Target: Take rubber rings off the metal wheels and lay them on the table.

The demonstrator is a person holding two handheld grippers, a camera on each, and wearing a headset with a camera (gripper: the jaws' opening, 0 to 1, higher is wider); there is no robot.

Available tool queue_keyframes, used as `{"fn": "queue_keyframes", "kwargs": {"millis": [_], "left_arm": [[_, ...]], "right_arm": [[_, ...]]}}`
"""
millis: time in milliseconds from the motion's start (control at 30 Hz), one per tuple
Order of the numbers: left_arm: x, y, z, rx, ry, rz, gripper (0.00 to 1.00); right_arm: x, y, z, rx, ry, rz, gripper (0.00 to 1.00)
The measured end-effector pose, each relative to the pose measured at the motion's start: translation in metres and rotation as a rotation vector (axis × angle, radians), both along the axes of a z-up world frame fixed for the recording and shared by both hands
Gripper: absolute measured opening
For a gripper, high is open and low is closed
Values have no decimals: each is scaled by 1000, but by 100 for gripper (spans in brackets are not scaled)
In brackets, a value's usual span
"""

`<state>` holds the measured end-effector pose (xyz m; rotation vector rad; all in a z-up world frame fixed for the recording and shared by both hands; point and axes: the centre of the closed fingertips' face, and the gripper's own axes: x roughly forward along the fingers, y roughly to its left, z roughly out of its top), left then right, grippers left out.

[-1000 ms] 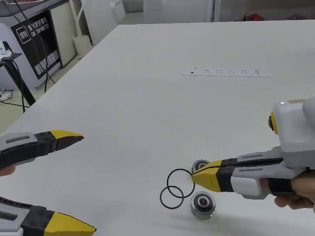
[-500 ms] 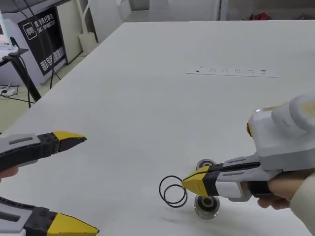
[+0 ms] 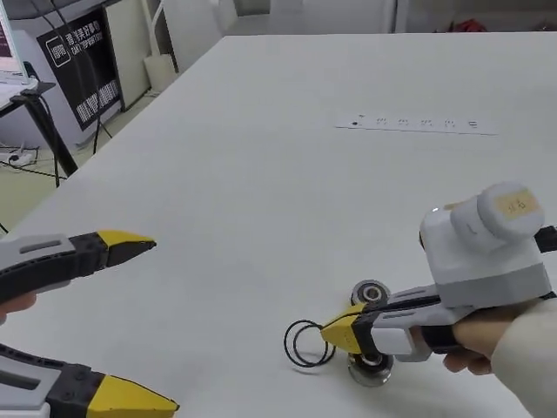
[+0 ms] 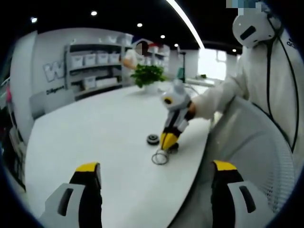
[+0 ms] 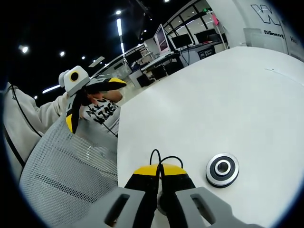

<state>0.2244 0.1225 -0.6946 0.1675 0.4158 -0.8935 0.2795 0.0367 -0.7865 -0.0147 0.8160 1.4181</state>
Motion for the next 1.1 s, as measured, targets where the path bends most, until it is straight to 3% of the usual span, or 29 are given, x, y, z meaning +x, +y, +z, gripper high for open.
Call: {"fn": "queue_keyframes", "kwargs": {"millis": [500,1100], "left_arm": [[0,2,0,-5,0,6,98],[0,2,0,-1,0,9,98]], "right_arm": [[3,3,-17,-71,-17,2,0],[7,2,-18,-96,-56,18,5]]}}
